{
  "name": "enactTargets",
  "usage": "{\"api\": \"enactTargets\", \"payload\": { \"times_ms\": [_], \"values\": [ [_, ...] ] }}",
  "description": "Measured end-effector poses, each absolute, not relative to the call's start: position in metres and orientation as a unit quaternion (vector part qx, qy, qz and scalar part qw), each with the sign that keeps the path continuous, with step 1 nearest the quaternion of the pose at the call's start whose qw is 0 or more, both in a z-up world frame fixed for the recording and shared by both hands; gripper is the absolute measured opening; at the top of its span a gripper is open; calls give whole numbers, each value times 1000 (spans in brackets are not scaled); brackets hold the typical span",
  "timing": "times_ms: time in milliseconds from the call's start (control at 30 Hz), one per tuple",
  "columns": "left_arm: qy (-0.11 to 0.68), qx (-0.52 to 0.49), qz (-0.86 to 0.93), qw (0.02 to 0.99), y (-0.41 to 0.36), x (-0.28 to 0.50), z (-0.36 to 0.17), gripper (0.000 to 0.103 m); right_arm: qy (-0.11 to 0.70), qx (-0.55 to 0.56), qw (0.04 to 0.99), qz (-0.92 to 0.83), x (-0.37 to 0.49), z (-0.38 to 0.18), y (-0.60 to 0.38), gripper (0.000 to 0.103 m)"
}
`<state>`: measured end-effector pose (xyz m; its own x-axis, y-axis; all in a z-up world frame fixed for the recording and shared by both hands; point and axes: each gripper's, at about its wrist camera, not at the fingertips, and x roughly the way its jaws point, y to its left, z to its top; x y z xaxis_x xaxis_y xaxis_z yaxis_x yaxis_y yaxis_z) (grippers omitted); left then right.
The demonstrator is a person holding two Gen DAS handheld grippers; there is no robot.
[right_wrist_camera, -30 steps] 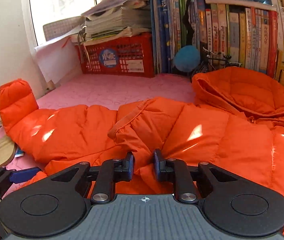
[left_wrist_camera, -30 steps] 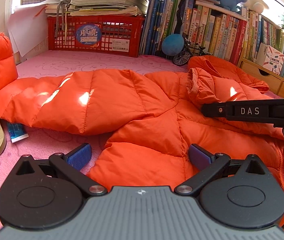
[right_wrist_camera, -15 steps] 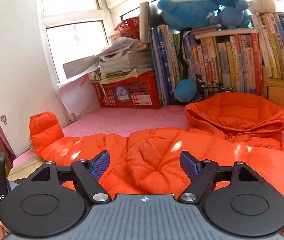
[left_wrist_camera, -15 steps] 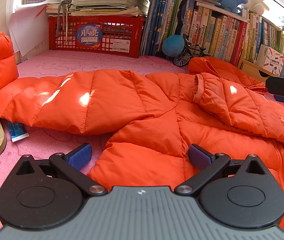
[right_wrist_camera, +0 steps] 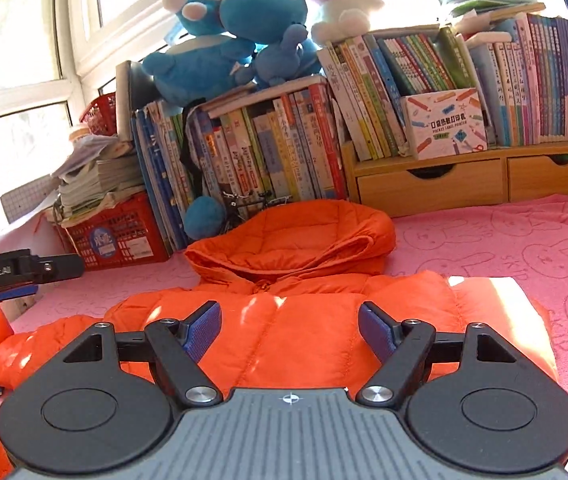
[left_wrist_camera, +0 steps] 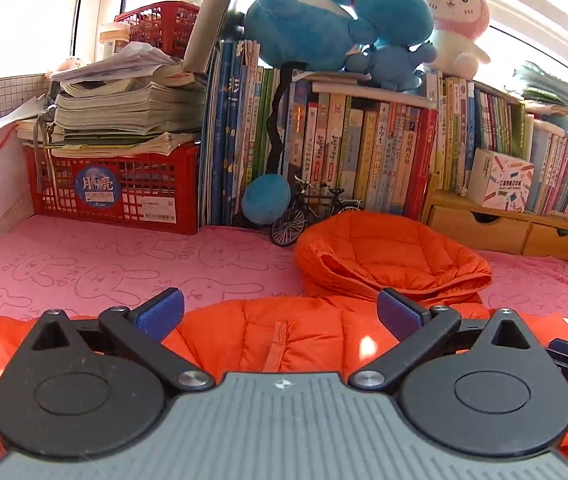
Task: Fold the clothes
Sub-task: 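Grasp the other sleeve cuff with the left gripper and lift it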
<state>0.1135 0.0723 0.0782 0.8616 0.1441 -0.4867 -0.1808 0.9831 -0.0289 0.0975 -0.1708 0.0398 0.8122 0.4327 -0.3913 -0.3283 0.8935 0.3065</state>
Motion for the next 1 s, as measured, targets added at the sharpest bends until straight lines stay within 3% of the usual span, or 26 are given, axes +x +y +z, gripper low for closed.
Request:
{"api": "enactTargets", "payload": {
  "times_ms": [167,400,500,567,700,900,1000],
  "values": [
    [332,-10,134,934,72,132,28,103,264,93,942,186,103,22,-177,75],
    [335,-14,145,931,78,117,14,103,227,-1,974,-4,96,26,-175,76],
    [335,-14,145,931,77,119,16,103,196,18,980,31,89,29,-180,77],
    [332,-31,143,932,81,116,20,103,197,42,975,91,87,27,-180,85],
    [294,-72,154,941,91,90,40,100,265,9,960,92,105,16,-163,92],
    [191,-63,248,948,144,24,85,102,270,-1,959,86,106,12,-156,93],
    [178,-47,330,926,192,8,92,103,271,0,959,86,105,12,-155,93]
  ]
}}
